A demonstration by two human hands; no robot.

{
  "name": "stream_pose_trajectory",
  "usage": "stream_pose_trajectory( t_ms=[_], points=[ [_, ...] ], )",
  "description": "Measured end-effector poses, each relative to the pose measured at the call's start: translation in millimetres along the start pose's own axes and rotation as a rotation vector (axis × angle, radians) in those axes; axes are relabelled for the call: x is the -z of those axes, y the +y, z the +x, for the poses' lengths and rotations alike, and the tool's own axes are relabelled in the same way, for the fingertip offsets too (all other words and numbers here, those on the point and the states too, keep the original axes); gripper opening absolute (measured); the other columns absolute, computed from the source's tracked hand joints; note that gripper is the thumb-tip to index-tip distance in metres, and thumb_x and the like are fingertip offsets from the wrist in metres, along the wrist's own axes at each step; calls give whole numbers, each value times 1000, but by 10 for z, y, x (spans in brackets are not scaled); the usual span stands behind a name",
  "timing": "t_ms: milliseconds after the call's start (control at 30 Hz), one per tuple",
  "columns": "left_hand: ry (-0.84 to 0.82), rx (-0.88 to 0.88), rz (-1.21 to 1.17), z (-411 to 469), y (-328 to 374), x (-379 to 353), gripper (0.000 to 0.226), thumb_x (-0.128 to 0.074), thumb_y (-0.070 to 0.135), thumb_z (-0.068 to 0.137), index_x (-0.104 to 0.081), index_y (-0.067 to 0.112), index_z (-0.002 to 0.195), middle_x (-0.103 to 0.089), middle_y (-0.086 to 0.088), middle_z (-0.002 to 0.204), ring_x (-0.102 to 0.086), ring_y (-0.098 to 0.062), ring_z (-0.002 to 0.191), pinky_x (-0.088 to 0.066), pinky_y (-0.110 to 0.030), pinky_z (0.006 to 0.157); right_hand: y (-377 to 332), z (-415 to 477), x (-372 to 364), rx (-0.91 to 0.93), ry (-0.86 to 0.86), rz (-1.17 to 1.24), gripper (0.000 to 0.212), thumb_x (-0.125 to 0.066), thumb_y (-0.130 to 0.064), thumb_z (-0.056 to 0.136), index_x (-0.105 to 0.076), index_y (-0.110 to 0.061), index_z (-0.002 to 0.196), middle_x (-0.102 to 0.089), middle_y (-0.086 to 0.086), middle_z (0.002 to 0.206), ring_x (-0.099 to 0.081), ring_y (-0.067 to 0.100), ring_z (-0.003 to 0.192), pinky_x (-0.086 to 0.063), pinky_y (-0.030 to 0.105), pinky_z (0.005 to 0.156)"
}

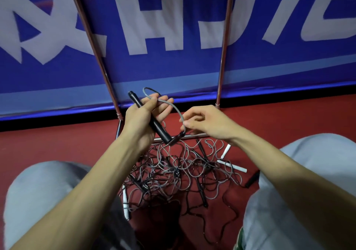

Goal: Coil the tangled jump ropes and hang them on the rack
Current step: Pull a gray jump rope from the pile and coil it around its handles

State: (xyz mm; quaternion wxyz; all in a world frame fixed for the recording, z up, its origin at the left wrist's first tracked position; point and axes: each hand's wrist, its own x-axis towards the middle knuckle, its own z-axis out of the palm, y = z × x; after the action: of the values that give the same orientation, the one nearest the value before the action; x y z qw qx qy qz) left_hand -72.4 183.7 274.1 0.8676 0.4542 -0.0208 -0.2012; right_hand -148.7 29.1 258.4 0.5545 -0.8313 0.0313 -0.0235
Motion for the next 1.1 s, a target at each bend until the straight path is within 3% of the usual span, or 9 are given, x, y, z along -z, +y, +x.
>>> stream_pose_trajectory(
  t_ms=[133, 233, 333, 433, 633, 733, 867, 1000, 1100],
  points=[
    [-56, 66, -65, 19, 15, 33, 9, -49, 3, 98, -57, -2, 98, -72, -17, 91, -73, -29, 86, -59, -37, 81, 8, 26, -12, -75, 74, -3, 6, -62, -1, 89, -64, -4, 85, -67, 14, 74, -67, 19, 66, -58, 24, 65],
    [-104, 149, 0, 50, 18, 61, 20, -47, 3, 98, -55, -4, 115, -70, -17, 106, -71, -26, 92, -58, -35, 83, 13, 15, 53, -139, 121, 44, 9, -58, 1, 91, -63, -4, 84, -66, 13, 72, -69, 20, 64, -60, 28, 64],
    [-110, 154, 302, 82, -33, 103, 25, -47, 4, 98, -52, -5, 122, -68, -18, 113, -69, -27, 99, -56, -36, 87, -33, -6, 182, -167, 193, 132, 11, -57, 3, 91, -60, -2, 83, -64, 15, 72, -67, 14, 56, -60, 27, 64],
    [-203, 34, 655, 57, -127, 123, 25, -45, 12, 102, -57, 1, 121, -71, -13, 105, -70, -25, 95, -52, -38, 92, -95, -39, 292, -157, 237, 190, 11, -57, 5, 90, -59, -1, 81, -63, 18, 73, -67, 14, 53, -60, 28, 63],
    [-456, -60, 1007, 48, -217, 136, 34, -44, 23, 101, -58, 3, 126, -70, -13, 105, -67, -15, 89, -51, -22, 80, -140, -56, 321, -168, 287, 409, 11, -56, 4, 91, -60, 1, 81, -67, 11, 66, -69, 17, 57, -60, 26, 60],
    [-602, 105, 967, 31, -183, 170, 47, -46, 30, 96, -56, -9, 120, -71, -19, 101, -68, -24, 87, -54, -32, 80, -104, -35, 267, -201, 328, 588, 10, -54, 6, 90, -59, 4, 82, -65, 15, 72, -69, 17, 57, -59, 26, 58],
    [-728, 259, 1002, -2, -129, 194, 36, -46, 22, 99, -55, -7, 117, -62, -5, 72, -65, -18, 63, -54, -29, 62, -39, 24, 162, -244, 362, 724, 10, -52, 9, 91, -57, 8, 82, -59, 20, 76, -70, 20, 57, -58, 27, 56],
    [-651, 44, 1395, -1, -133, 175, 26, -49, 27, 100, -50, 12, 79, -48, 2, 59, -48, -10, 46, -43, -22, 48, -10, 47, 139, -246, 343, 696, 9, -55, 6, 90, -59, 9, 82, -61, 19, 74, -70, 22, 61, -59, 26, 60],
    [-589, -132, 1750, 28, -147, 190, 26, -46, 35, 100, -44, 22, 79, -48, 5, 63, -43, -13, 52, -33, -29, 50, 6, 17, 125, -246, 350, 434, 11, -64, -4, 88, -61, 3, 80, -61, 15, 67, -70, 24, 58, -60, 26, 58]
  ],
)
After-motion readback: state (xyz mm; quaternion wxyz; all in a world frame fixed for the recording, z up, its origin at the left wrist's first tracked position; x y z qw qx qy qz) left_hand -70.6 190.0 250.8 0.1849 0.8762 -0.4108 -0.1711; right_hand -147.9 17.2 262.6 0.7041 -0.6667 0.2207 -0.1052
